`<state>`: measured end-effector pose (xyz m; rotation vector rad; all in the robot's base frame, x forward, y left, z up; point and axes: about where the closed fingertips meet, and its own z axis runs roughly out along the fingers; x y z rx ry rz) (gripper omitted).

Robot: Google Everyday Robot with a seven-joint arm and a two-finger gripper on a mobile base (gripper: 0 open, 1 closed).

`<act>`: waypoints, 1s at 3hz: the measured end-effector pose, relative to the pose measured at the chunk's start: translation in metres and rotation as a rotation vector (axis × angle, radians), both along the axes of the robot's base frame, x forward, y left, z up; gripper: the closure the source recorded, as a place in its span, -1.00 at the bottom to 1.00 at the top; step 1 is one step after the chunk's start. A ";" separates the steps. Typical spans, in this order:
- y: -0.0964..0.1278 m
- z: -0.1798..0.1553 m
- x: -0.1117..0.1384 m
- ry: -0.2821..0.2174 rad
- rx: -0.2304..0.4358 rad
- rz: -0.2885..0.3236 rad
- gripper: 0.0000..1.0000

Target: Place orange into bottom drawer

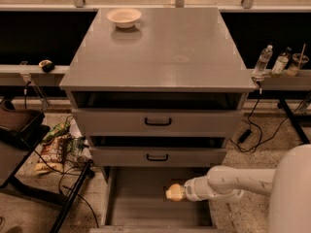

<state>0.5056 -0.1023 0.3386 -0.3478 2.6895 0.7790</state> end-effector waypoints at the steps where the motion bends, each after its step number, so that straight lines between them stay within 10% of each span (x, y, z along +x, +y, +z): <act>1: -0.002 -0.063 0.004 0.112 0.060 0.003 1.00; 3: 0.013 -0.149 0.053 0.158 0.127 -0.070 1.00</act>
Offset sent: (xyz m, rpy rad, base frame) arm 0.0801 -0.0099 -0.1702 0.1752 0.1605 -0.0901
